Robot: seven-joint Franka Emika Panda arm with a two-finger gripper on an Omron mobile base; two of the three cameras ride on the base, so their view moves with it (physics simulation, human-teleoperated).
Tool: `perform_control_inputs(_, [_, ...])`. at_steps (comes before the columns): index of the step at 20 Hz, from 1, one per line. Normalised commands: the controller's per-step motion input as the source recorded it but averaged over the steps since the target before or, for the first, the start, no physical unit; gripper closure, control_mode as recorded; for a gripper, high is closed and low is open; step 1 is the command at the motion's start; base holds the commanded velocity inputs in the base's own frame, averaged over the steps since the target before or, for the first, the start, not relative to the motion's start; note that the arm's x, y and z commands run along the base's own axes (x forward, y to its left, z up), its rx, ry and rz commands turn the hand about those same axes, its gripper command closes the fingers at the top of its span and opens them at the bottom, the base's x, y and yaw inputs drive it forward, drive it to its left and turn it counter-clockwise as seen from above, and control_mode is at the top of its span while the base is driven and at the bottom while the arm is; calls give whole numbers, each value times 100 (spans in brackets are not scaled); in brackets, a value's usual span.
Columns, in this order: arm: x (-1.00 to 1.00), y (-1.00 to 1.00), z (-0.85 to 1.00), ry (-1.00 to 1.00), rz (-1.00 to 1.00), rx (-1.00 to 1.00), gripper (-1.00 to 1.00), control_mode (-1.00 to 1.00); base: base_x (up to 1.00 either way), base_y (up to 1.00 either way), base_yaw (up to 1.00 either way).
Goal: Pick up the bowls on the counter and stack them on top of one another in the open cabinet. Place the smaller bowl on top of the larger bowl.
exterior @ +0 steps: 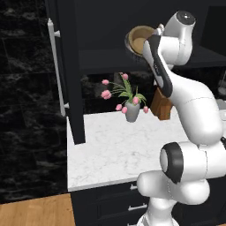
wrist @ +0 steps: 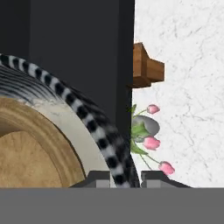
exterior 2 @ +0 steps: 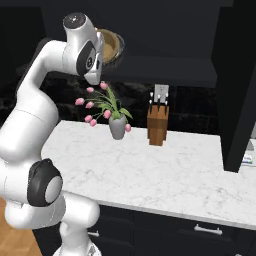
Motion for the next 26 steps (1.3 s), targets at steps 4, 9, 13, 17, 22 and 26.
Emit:
perform_control_inputs(4, [70, -2, 0, 13, -1, 0, -100, -100, 0, 0, 0])
perform_control_inputs(9, [-28, 0, -6, -9, 0, 0, -100, -100, 0, 0, 0])
perform_control_inputs(13, [-99, -4, -34, -32, 0, 0, -100, -100, 0, 0, 0])
perform_control_inputs(17, [-100, -13, -79, -41, 2, 0, -100, -100, 0, 0, 0])
perform_control_inputs(22, [-100, -27, -100, -32, 1, 0, -100, -100, 0, 0, 0])
perform_control_inputs(26, [-100, -60, -100, -29, 0, -1, -100, -100, 0, 0, 0])
